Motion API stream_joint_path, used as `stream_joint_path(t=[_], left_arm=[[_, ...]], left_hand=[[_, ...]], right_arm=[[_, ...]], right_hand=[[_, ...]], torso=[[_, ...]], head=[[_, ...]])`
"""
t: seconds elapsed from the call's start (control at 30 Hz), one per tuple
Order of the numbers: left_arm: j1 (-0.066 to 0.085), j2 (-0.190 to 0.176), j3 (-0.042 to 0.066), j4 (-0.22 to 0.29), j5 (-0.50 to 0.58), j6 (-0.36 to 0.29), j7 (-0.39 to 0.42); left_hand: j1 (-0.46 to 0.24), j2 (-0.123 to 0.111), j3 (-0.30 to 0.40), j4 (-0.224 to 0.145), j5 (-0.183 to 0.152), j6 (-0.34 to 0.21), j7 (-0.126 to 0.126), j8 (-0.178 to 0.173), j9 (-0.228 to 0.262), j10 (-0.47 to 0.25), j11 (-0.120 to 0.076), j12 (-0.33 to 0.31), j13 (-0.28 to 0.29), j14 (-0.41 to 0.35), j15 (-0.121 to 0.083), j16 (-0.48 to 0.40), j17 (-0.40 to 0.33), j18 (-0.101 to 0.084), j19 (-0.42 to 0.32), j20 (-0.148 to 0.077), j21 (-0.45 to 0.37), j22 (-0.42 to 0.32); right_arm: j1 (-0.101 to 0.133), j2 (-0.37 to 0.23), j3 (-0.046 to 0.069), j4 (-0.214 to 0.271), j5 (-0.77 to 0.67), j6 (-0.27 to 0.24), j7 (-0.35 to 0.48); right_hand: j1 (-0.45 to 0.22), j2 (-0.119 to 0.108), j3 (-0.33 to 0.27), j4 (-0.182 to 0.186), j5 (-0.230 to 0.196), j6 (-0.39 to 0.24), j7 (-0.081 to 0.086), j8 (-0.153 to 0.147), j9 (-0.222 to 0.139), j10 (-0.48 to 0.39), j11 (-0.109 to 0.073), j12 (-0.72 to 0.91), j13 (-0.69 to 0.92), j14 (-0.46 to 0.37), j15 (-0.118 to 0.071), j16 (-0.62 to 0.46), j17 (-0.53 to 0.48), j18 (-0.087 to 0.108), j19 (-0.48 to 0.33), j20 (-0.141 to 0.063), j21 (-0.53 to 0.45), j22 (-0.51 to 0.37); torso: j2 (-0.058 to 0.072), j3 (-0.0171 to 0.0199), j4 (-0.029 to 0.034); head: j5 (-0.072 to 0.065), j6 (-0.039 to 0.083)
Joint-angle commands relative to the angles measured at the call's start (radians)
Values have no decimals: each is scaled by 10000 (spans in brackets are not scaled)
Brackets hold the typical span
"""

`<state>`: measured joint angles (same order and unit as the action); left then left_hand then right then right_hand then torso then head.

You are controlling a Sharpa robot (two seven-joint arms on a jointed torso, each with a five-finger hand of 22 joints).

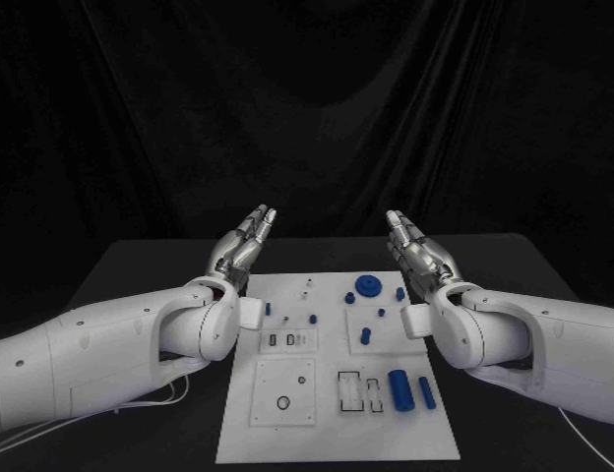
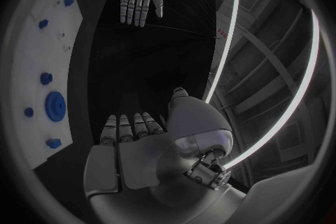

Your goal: Assemble the parts on the task board

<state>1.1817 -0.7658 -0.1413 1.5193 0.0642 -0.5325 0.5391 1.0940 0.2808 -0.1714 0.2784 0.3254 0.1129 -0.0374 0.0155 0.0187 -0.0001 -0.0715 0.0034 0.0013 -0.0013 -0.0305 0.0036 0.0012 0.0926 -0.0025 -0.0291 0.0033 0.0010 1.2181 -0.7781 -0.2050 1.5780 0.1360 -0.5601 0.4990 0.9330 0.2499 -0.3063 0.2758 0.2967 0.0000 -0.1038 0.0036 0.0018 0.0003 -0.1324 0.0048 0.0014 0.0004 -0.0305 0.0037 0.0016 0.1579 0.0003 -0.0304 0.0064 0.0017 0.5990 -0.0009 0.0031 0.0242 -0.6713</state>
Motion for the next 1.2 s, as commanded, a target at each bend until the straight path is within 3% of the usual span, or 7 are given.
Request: stream_joint_path(t=[0.03,0.43,0.47,0.67,0.83,0.93,1.2], left_arm=[[310,58,-226,-111,768,2340,829],[813,125,-731,-295,1200,3792,1188],[736,151,-732,-563,1177,4385,1518],[735,82,-733,-601,648,4360,1626],[734,-12,-734,-641,-165,4265,1806],[732,-49,-735,-659,-559,4207,1910],[727,-480,-736,-297,-1355,4046,1978]], left_hand=[[494,58,-90,143,150,111,-54,75,21,1,-106,-34,-13,13,-574,-36,-12,157,25,-189,-33,-10],[611,-39,-234,132,-11,119,-136,70,18,1,-169,-34,-13,13,-598,-36,-12,248,25,-122,-33,-10],[620,-39,-238,132,-14,117,-137,69,18,1,-171,-34,-13,13,-595,-36,-12,252,25,-114,-33,-10],[1005,7,-465,140,108,54,-416,47,6,1,-482,-34,-13,13,-143,-36,-12,730,25,933,-33,-10],[1067,-15,-504,134,53,-22,-484,31,-6,1,-512,-34,-13,13,-197,-36,-12,765,25,956,-33,-10],[1205,19,-538,138,61,-149,-548,8,-24,1,-534,-34,-13,13,-452,-36,-12,847,25,727,-33,-10],[1584,89,-438,139,619,-139,-555,9,-22,1,-609,-34,-13,13,-684,-36,-12,828,25,373,-33,-10]], right_arm=[[241,4,-234,51,1000,1698,-264],[405,6,-429,62,1200,2028,-300],[331,-526,-429,38,1200,2679,-393],[330,-591,-430,-48,692,3245,-640],[331,-797,-430,-14,-984,3429,-651],[333,-949,-430,59,-2111,2958,-665],[636,-1527,-429,376,-4910,2457,-1554]], right_hand=[[752,-204,-191,107,-427,42,-23,-24,-5,-3,-16,-48,-14,-4,-1257,-37,-16,195,-3,-113,-64,-17],[955,-390,-214,114,-751,155,117,9,26,-3,145,-48,-14,-4,-1112,-37,-16,205,-3,57,-64,-17],[982,-392,-206,117,-748,176,150,15,32,-3,196,-48,-14,-4,-1064,-37,-16,204,-3,93,-64,-17],[994,-397,-204,136,-809,286,133,35,54,-3,1207,-48,-14,-4,103,-37,-16,-13,-3,966,-64,-17],[1094,-441,-179,139,-905,361,149,52,70,-3,1335,-48,-14,-4,479,-37,-16,-2,-3,1352,-64,-17],[1148,-459,-180,149,-805,802,398,151,148,12,1627,-23,-1,-4,1068,-37,-16,46,-3,1965,-64,-17],[3583,-634,486,-354,1589,1636,1128,216,236,578,2559,542,186,1187,2410,267,259,-169,1095,3083,416,261]], torso=[[26,-2,1],[26,-2,1],[209,3,105],[239,-20,183],[347,-8,239],[419,-15,295],[546,-48,319]], head=[[2,-1],[2,-1],[-159,-18],[-138,-11],[-128,-35],[-194,-56],[-337,-218]])
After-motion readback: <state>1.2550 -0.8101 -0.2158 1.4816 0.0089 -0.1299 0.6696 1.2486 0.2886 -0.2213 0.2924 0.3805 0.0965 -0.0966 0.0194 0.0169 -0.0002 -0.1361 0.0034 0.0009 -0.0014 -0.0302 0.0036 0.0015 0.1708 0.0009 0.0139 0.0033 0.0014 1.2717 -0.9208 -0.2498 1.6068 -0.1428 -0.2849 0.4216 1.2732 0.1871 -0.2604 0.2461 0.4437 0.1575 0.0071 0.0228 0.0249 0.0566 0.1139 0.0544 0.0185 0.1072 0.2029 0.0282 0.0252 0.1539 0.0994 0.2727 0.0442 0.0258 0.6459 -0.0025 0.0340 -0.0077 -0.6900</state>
